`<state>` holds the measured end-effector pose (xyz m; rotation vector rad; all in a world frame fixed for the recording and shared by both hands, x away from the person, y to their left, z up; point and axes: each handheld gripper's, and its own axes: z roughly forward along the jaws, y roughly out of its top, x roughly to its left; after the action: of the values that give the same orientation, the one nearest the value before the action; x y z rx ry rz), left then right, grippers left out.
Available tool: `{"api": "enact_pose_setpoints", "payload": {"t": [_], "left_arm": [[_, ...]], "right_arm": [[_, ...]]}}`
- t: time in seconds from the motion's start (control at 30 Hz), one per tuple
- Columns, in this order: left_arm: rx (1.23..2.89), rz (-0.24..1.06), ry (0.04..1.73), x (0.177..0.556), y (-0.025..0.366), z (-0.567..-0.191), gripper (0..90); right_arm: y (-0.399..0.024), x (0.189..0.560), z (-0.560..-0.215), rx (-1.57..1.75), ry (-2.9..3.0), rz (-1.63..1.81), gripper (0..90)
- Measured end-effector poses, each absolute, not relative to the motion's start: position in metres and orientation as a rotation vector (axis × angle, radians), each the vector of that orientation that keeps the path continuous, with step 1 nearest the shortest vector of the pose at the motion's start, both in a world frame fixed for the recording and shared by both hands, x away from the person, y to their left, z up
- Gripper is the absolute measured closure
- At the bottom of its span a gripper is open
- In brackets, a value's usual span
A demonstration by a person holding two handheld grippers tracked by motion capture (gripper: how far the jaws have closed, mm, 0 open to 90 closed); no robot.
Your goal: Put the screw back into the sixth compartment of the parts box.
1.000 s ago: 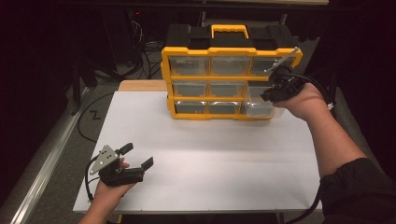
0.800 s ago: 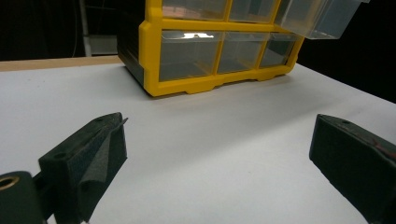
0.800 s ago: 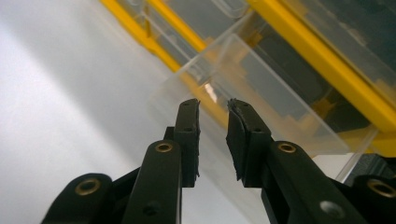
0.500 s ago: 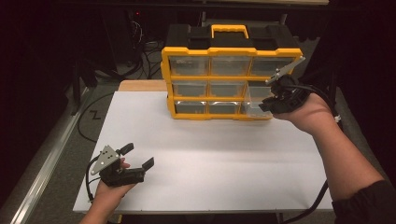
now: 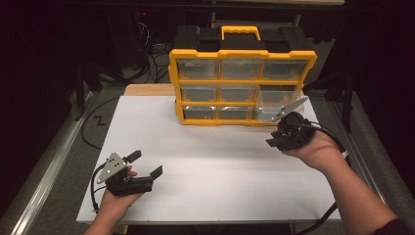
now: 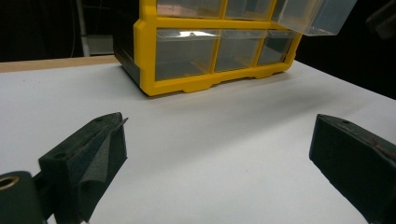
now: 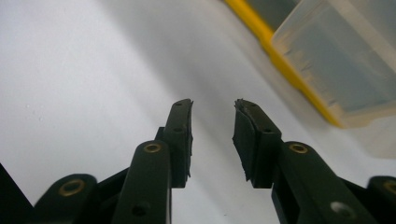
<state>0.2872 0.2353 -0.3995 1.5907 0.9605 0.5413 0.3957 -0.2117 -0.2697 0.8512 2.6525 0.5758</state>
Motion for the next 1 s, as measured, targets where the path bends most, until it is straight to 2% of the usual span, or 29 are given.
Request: {"api": "enact_pose_setpoints", "payload": {"t": [0.47,0.63,0.83,1.0], "left_arm": [[1.596,0.55,0.99,0.292,0.238,-0.404,4.5],[1.602,0.55,1.0,0.293,0.239,-0.406,4.5],[1.607,0.546,1.008,0.295,0.239,-0.409,4.5],[1.61,0.542,1.014,0.296,0.238,-0.41,4.5]], "right_arm": [[-0.208,0.372,-0.356,0.885,2.646,0.584,49.4],[-0.206,0.365,-0.381,0.931,2.608,0.676,47.1],[-0.207,0.354,-0.401,0.952,2.51,0.782,42.8],[-0.212,0.35,-0.402,0.955,2.428,0.837,34.4]]}}
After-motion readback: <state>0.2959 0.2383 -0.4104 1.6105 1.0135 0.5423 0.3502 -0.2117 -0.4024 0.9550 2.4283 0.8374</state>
